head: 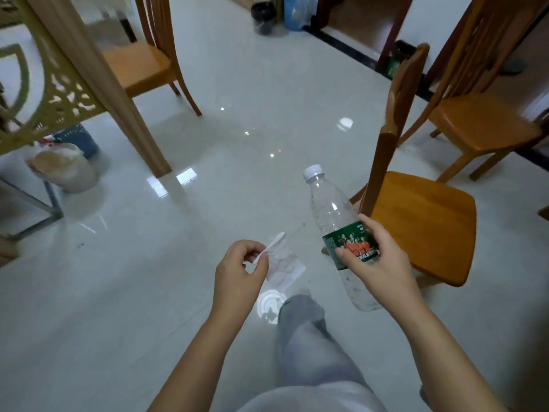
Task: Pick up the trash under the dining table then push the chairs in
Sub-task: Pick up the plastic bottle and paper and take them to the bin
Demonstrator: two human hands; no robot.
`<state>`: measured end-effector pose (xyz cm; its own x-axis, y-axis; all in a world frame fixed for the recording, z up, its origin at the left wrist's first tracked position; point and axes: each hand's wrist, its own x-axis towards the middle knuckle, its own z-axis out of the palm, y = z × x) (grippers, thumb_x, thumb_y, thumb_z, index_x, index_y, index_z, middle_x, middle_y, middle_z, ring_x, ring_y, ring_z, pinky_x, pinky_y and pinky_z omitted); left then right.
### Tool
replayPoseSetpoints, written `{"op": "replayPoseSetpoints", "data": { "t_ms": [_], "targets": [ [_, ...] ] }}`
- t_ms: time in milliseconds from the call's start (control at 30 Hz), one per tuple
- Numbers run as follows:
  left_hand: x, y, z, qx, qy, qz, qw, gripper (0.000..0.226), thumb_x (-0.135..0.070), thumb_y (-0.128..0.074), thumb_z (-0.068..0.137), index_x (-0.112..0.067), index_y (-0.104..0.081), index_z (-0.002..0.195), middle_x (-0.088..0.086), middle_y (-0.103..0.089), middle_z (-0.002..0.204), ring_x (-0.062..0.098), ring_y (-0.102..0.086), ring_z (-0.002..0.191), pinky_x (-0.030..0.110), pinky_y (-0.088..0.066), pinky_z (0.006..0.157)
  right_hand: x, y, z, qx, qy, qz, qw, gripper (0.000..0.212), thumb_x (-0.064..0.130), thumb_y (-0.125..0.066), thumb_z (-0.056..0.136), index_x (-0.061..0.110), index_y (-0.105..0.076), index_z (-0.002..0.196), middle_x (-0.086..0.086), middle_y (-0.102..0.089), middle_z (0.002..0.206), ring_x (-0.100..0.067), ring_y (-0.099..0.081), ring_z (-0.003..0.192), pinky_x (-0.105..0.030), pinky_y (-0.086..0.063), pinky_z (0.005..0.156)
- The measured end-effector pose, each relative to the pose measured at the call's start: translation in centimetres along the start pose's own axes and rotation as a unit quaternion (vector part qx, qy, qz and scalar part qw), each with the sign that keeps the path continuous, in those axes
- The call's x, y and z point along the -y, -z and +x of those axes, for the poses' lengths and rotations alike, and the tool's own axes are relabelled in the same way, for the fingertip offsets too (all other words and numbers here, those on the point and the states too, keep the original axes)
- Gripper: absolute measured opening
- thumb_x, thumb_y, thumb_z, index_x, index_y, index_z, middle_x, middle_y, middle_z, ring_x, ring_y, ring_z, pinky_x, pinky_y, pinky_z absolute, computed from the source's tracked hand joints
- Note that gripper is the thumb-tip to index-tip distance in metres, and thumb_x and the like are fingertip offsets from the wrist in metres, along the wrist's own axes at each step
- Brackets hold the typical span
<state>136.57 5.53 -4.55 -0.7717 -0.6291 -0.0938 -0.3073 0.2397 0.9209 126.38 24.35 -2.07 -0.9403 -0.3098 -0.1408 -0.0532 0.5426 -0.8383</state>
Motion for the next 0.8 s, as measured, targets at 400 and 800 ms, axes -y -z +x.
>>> {"op": "replayPoseSetpoints", "data": {
  "t_ms": [400, 800],
  "targets": [
    [-10.2, -9.4, 21.3, -0.02, -0.025, 0.019, 0.999, 0.018, -0.006, -0.061, 0.082, -0.022, -0.06, 0.075, -0.007, -0.061, 0.078, -0.001, -0.053, 0.074, 0.008, -0.037, 0.062, 2.9, 6.5, 23.6, 0.021, 0.014, 0.006, 1.0, 0.062, 0.031, -0.072, 0.076, 0.03, -0.042, 0.131, 0.006, -0.055, 0.116, -0.008, -0.056, 0.099, -0.024, -0.05, 0.079],
    [-11.2, -12.0, 45.9, -0.015, 0.0, 0.009, 1.0, 0.018, -0.007, -0.062, 0.083, -0.023, -0.06, 0.074, -0.009, -0.059, 0.072, -0.004, -0.051, 0.063, 0.009, -0.039, 0.059, 7.6, 2.6, 46.7, -0.02, -0.018, 0.005, 1.0, 0.063, 0.031, -0.07, 0.077, 0.027, -0.04, 0.133, 0.002, -0.056, 0.119, -0.014, -0.055, 0.101, -0.025, -0.044, 0.082]
  ]
}}
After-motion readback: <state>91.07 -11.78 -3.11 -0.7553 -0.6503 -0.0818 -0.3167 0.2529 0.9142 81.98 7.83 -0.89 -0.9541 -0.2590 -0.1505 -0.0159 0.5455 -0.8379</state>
